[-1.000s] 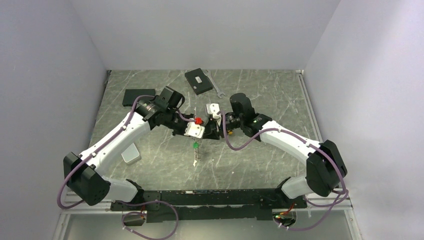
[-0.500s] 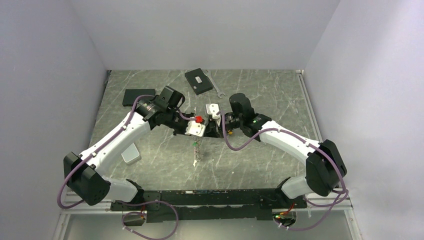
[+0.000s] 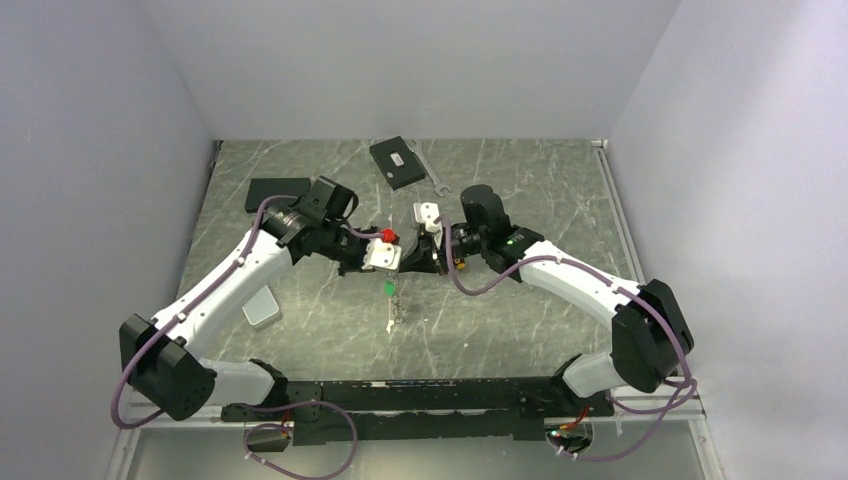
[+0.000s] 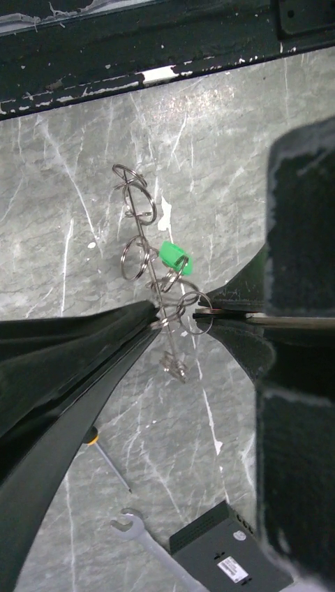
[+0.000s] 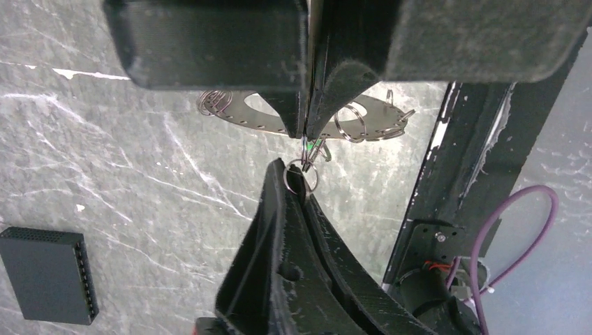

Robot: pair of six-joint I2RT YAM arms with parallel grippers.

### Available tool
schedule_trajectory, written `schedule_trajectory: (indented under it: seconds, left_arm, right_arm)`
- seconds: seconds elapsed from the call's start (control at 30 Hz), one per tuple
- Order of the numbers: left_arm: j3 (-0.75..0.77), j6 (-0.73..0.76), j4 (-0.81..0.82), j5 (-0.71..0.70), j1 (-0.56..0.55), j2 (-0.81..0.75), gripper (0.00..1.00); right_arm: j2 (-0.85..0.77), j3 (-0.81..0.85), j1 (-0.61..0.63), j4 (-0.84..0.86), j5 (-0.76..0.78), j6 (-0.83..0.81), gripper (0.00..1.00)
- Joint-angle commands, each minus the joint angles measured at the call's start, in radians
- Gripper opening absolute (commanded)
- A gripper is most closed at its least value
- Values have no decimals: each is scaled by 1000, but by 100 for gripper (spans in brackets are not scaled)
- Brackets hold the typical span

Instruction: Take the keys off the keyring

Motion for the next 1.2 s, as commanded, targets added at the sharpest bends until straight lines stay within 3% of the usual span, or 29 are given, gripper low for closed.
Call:
schedule_trajectory:
  seconds: [0.0,0.33,0.7,0.93,1.17]
  left_arm:
    - [-26,-40,30,42,12,-49,0]
    - [-61,-67,79,35,16,-50,0]
    - [-66,-94,112,56,15,-39,0]
    - [-55,-106,104,79,6,-38,0]
    - [-27,-70,14,110,-16,-49,0]
  right_arm:
    - [-46,4,-22,145,-67,109,0]
    - [-56,-41,-45,335,-128,297,0]
    - [-31,-133,-67,748,-147,640,0]
    - [-15,-152,-73,801,-83,666,0]
    - [-21,-138,-80,660,9,492,0]
